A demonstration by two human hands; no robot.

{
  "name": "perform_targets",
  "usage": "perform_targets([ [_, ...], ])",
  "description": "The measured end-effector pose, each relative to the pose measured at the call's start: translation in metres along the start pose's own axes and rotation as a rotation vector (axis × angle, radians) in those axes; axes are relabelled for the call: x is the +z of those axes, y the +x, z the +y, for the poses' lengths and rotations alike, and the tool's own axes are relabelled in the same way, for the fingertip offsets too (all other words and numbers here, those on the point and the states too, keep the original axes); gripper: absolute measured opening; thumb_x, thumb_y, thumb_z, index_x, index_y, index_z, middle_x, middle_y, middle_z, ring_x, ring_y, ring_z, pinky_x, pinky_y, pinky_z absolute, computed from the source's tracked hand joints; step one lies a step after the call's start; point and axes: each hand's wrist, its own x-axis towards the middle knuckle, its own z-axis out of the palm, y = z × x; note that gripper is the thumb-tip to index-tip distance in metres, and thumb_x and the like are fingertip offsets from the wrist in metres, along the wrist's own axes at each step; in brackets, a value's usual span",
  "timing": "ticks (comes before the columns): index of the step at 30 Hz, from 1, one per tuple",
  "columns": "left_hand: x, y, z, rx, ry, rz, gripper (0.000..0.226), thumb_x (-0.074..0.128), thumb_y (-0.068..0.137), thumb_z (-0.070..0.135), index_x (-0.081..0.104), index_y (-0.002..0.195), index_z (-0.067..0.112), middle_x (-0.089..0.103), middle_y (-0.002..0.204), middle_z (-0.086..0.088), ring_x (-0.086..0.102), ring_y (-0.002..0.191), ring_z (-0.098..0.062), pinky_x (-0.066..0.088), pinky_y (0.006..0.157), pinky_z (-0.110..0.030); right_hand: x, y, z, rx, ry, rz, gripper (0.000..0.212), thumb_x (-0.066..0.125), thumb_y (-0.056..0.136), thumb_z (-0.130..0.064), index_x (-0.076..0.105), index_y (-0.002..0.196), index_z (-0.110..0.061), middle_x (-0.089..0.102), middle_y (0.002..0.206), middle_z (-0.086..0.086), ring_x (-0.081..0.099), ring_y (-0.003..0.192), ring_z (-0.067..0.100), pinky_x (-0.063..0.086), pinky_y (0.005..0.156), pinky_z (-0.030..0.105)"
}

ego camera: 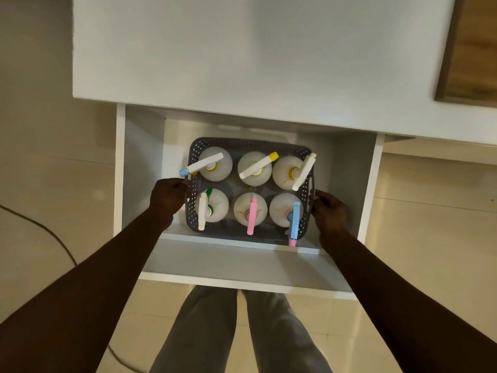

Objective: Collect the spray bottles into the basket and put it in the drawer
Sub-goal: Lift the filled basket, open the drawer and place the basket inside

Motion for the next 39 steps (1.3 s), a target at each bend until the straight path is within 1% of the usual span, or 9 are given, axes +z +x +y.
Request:
perform_targets([
  [13,0.006,0.006,0.0,-0.008,-0.024,0.002,0.031,0.06,0.106,0.01,0.069,0.133,0.002,0.073,0.125,-0.024,0.069,0.117,-0.04,0.053,0.112,-0.053,0.008,0.016,0.009,0.053,0.034,-0.013,0.028,0.06,0.107,-0.007,0.073,0.132,-0.009,0.074,0.13,0.013,0.068,0.125,0.033,0.053,0.114,0.052],
  [17,-0.015,-0.036,-0.003,0.244,0.099,0.083,0.039,0.056,0.105,0.001,0.063,0.143,0.008,0.066,0.143,-0.017,0.062,0.132,-0.034,0.046,0.12,-0.046,-0.011,-0.009,-0.002,0.018,-0.034,-0.074,0.04,0.058,0.109,-0.01,0.062,0.148,-0.013,0.064,0.149,0.011,0.058,0.14,0.03,0.044,0.123,0.051],
  [21,-0.07,-0.113,-0.045,0.614,0.265,0.422,0.056,0.055,0.106,0.013,0.042,0.16,0.021,0.037,0.167,-0.006,0.036,0.153,-0.015,0.032,0.122,-0.017,-0.074,-0.084,0.005,-0.375,-0.305,-0.026,0.039,0.062,0.107,-0.022,0.065,0.145,-0.029,0.068,0.141,-0.013,0.064,0.123,-0.001,0.05,0.104,0.013],
  [23,-0.091,-0.138,-0.077,0.461,0.216,0.517,0.065,0.055,0.107,0.019,0.028,0.166,0.022,0.02,0.174,0.001,0.023,0.16,-0.015,0.031,0.121,-0.032,-0.107,-0.118,0.023,-0.472,-0.371,0.105,0.039,0.063,0.105,-0.027,0.063,0.143,-0.039,0.063,0.143,-0.024,0.062,0.12,-0.007,0.047,0.085,0.001],
  [26,-0.105,-0.158,-0.122,0.049,0.071,0.513,0.058,0.052,0.11,0.027,0.032,0.165,0.026,0.029,0.172,-0.002,0.029,0.16,-0.028,0.026,0.122,-0.038,-0.133,-0.141,0.065,-0.309,-0.411,0.28,0.044,0.063,0.104,-0.035,0.056,0.147,-0.041,0.055,0.156,-0.018,0.058,0.136,0.014,0.05,0.095,0.026],
  [29,-0.1,-0.166,-0.146,-0.029,-0.139,0.413,0.037,0.051,0.111,0.022,0.064,0.136,0.047,0.066,0.12,-0.01,0.061,0.112,-0.04,0.047,0.097,-0.043,-0.132,-0.143,0.098,0.025,-0.266,0.279,0.046,0.061,0.106,-0.041,0.056,0.151,-0.032,0.064,0.149,0.006,0.063,0.134,0.033,0.047,0.113,0.047],
  [31,-0.094,-0.173,-0.142,0.024,-0.24,0.385,0.047,0.052,0.11,0.017,0.071,0.11,0.061,0.061,0.092,-0.003,0.052,0.083,-0.026,0.043,0.076,-0.035,-0.125,-0.144,0.105,0.064,-0.085,0.283,0.043,0.061,0.107,-0.036,0.061,0.148,-0.023,0.073,0.132,0.011,0.071,0.121,0.034,0.049,0.114,0.053],
  [36,-0.081,-0.172,-0.127,0.014,-0.544,0.436,0.041,0.049,0.111,0.008,0.061,0.149,0.021,0.071,0.125,0.013,0.062,0.131,-0.019,0.045,0.117,-0.042,-0.112,-0.147,0.087,0.033,0.079,0.329,0.031,0.059,0.106,-0.021,0.072,0.132,-0.01,0.078,0.119,0.014,0.076,0.11,0.031,0.055,0.103,0.041],
  [39,-0.082,-0.166,-0.116,0.044,-0.595,0.411,0.041,0.049,0.111,0.005,0.06,0.149,0.013,0.07,0.138,-0.002,0.06,0.138,-0.024,0.045,0.119,-0.042,-0.111,-0.141,0.076,0.002,0.122,0.31,0.031,0.058,0.108,-0.016,0.071,0.133,-0.004,0.076,0.123,0.02,0.074,0.114,0.034,0.056,0.105,0.041],
])
